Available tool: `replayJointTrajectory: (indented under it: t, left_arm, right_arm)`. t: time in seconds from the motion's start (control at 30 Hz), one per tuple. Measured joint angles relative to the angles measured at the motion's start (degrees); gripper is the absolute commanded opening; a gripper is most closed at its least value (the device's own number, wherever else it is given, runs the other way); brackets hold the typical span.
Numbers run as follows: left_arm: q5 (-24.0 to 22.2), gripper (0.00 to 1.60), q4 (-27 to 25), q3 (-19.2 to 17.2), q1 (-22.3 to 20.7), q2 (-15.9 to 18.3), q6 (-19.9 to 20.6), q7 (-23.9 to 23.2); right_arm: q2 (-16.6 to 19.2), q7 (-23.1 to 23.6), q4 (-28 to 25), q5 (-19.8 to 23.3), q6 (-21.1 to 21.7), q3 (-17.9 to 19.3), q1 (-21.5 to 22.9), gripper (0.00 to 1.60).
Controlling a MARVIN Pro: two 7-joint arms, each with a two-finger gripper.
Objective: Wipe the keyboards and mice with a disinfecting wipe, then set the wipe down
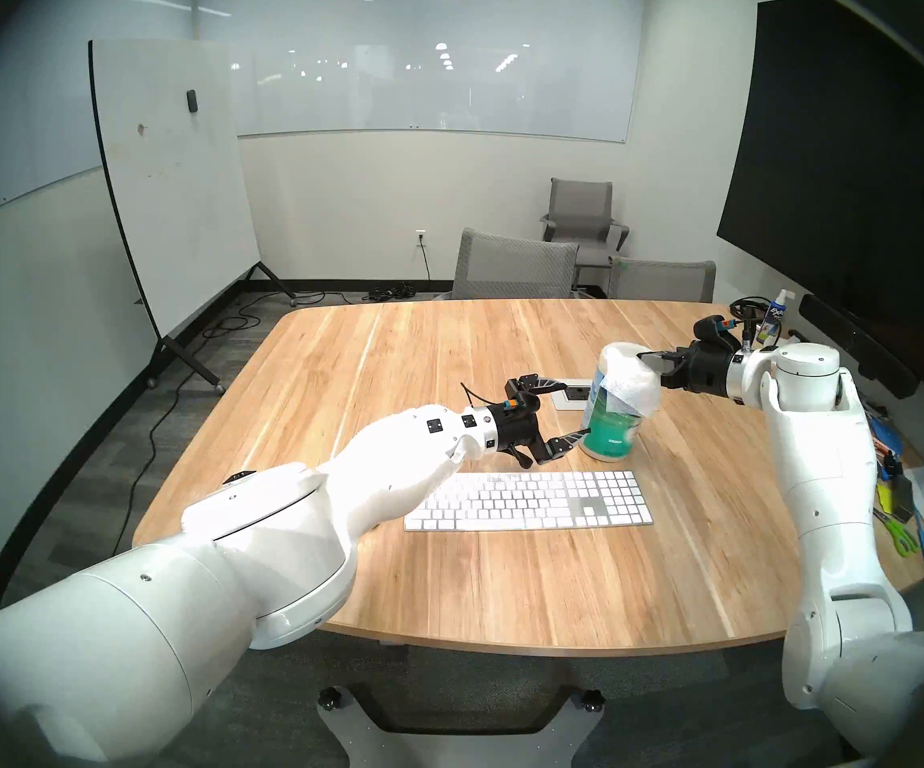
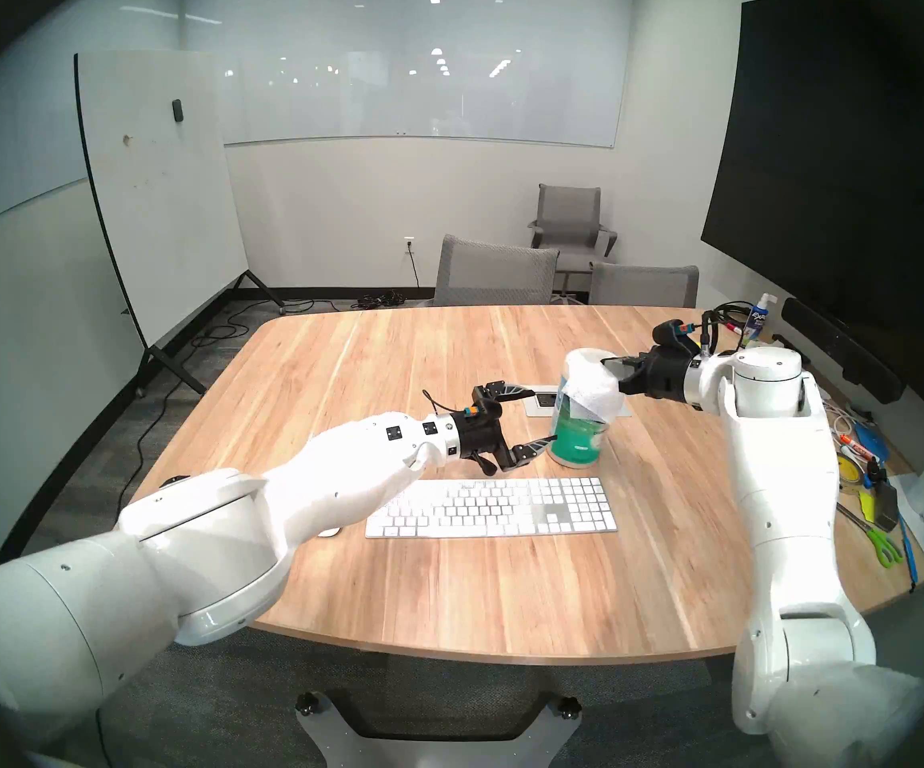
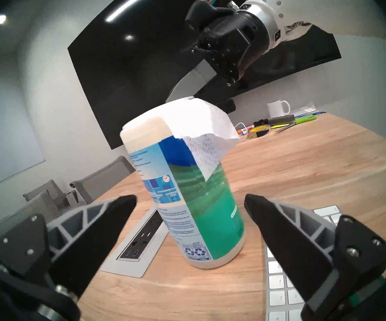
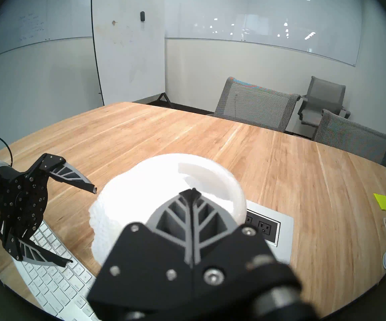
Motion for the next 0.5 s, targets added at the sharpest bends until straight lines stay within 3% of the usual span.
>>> replayJointTrajectory:
  t: [0.5]
  left_arm:
    - [-0.1,1.57,4.0,-1.2,-1.9,-5.6,-1.6,1.5]
  right_arm:
    - [-0.2,0.2,0.0,-0.4,0.0,0.2,0.1,0.0]
